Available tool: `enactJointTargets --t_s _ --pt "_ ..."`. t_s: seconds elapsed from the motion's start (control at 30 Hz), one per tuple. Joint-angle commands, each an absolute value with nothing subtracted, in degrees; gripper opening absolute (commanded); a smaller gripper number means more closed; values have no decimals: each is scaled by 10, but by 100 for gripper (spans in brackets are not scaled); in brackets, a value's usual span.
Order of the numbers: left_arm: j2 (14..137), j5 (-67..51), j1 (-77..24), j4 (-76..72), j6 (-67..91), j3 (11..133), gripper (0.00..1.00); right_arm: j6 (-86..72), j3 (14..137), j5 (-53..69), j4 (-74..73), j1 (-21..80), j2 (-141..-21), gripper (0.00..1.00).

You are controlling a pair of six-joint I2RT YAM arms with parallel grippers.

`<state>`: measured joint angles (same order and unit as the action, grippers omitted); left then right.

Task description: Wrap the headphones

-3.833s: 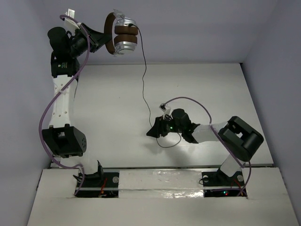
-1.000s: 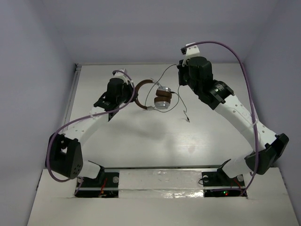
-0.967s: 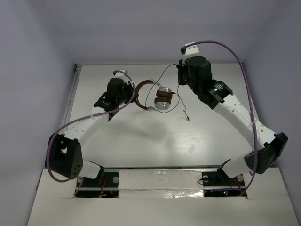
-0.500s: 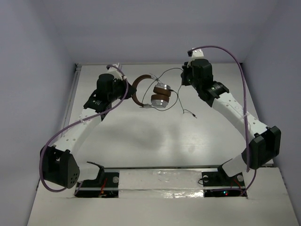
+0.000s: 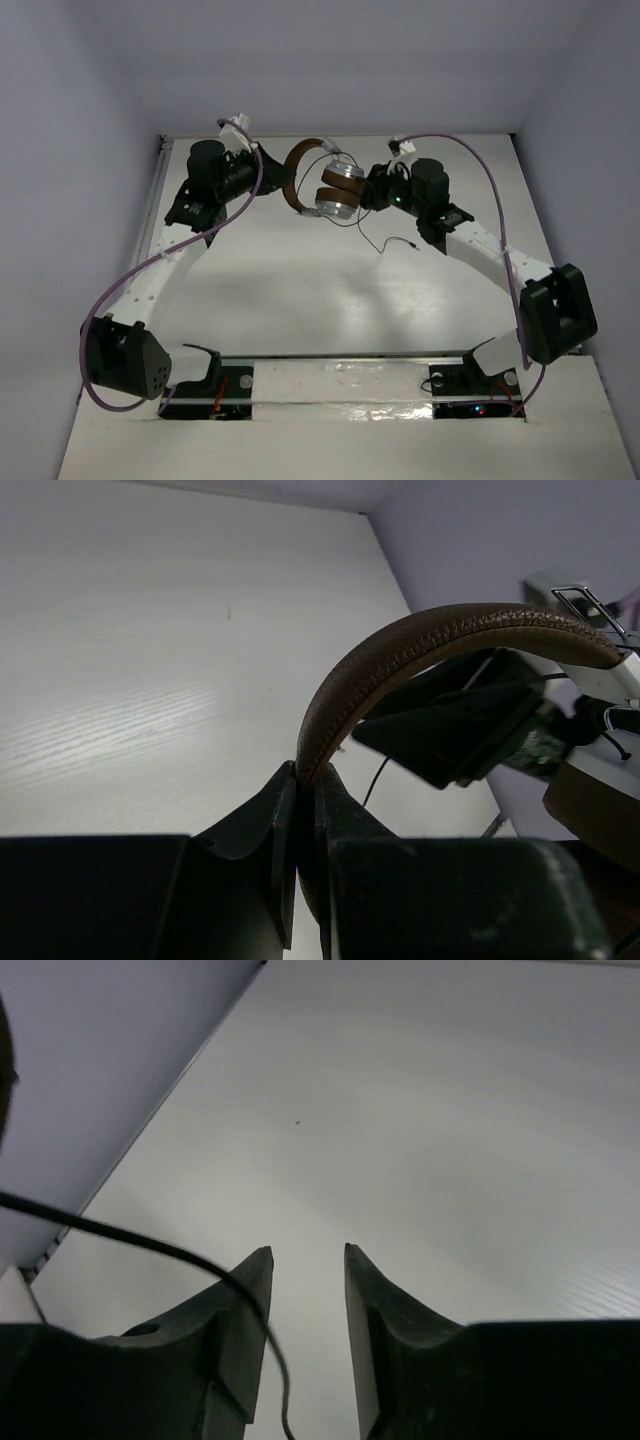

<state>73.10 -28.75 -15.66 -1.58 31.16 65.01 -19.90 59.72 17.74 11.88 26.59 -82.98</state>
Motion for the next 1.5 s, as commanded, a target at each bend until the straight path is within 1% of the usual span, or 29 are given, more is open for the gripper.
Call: enactJointTargets --t_s 0.0,0.03,0.07,0.13,0.27,0.4,0.47,0.5,0.53,0.6,0.77,0.87,1.0,1.07,1.1,1.13,1.2,1.3,1.37,1.4,1.47 --pt "719 -319 -156 -60 341 707 0 -240 587 276 250 265 -867 42" --pt "720 -315 -156 -55 340 720 0 -243 585 279 263 265 -875 44" --pt "722 -309 -156 -48 338 727 0 -247 579 286 272 265 -890 49" --pt "728 -310 -149 -33 335 749 0 -256 572 302 288 265 -899 50" --pt "740 -306 -130 -6 329 792 0 -270 528 296 329 265 -904 50" --pt "749 -308 -106 -1 330 827 0 -291 481 288 366 265 -905 46" --pt "753 -318 -98 17 332 851 0 -294 460 277 380 265 -914 39" --pt "756 -323 -91 19 334 855 0 -294 456 275 382 265 -918 25" --pt "756 -333 -91 19 335 861 0 -294 449 267 386 265 -925 16" --pt "754 -343 -86 20 337 865 0 -295 446 258 391 265 -932 0" --pt "750 -409 -68 -14 378 852 0 -292 475 229 377 265 -964 0" --pt "750 -416 -68 -45 403 853 0 -303 490 263 384 265 -995 0" --pt "758 -433 -68 -99 453 849 0 -298 489 262 381 279 -1001 0" --pt "758 -434 -68 -117 471 844 0 -297 490 255 381 285 -1009 5" --pt "759 -432 -68 -119 472 845 0 -301 490 255 384 285 -1013 12" --pt "759 -432 -68 -122 475 845 0 -301 493 255 389 285 -1018 15" --pt "758 -430 -68 -128 480 837 0 -305 502 255 389 285 -1037 18" --pt "758 -405 -68 -113 465 832 0 -308 513 258 388 295 -1052 19" --pt "761 -383 -68 -113 464 828 0 -309 514 251 377 302 -1053 16" --pt "764 -375 -68 -114 465 827 0 -309 512 245 371 313 -1047 0" --pt "770 -339 -68 -118 470 817 0 -314 503 208 361 330 -1034 0"
